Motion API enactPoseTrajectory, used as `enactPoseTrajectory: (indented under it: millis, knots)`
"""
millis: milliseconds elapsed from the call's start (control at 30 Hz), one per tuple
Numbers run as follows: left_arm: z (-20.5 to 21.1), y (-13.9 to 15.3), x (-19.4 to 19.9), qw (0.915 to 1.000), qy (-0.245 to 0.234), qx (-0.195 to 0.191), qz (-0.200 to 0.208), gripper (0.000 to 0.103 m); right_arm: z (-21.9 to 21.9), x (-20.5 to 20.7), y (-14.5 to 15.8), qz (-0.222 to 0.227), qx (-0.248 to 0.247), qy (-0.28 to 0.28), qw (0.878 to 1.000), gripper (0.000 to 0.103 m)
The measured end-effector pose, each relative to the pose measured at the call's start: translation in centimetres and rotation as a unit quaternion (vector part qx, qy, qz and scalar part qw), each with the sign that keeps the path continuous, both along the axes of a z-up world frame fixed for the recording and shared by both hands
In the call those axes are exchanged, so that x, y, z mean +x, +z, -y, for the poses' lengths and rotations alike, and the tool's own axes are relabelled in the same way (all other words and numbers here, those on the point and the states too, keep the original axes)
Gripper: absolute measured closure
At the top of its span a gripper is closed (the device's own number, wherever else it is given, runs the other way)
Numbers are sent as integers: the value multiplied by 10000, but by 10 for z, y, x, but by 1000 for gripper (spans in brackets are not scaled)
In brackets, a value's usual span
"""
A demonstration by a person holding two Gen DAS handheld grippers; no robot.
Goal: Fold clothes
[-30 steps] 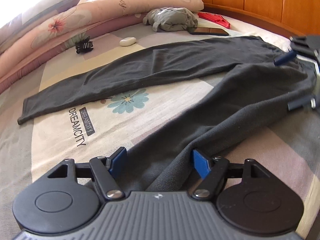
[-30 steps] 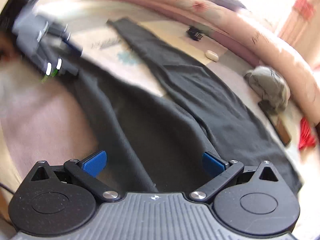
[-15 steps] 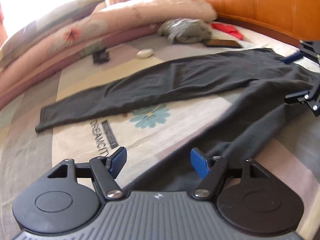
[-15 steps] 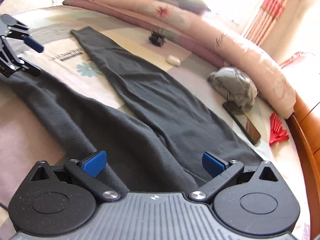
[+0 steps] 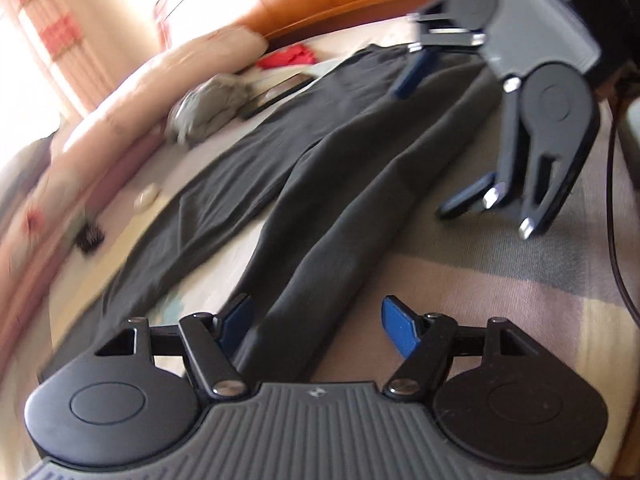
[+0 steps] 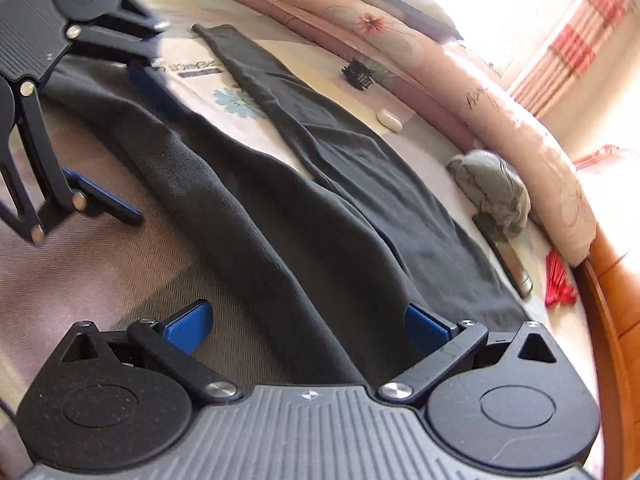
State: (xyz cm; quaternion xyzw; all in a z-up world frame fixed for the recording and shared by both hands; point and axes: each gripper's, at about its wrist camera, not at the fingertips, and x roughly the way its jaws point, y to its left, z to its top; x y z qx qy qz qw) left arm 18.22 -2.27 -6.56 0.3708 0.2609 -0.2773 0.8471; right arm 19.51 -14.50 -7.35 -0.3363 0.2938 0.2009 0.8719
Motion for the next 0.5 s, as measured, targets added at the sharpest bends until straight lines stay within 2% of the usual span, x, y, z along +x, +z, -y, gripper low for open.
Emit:
enactPoseTrajectory:
  millis: [133,233,333,500]
  knots:
    - [11,-6,5,9982,-35,445,389,30,-9,1,-4,258,-201,89,9994,0]
    - [8,0,5,9980,7,467,414,30,-10,-4,1,544,-384,116,9977,0]
    - [2,8,-1,9975,29,449,550,30,-7,-11,12,748,-307,203,9965,0]
    - [-10,18,4,9969,329,183,696,30,-7,-13,21,865,-242,275,9956,0]
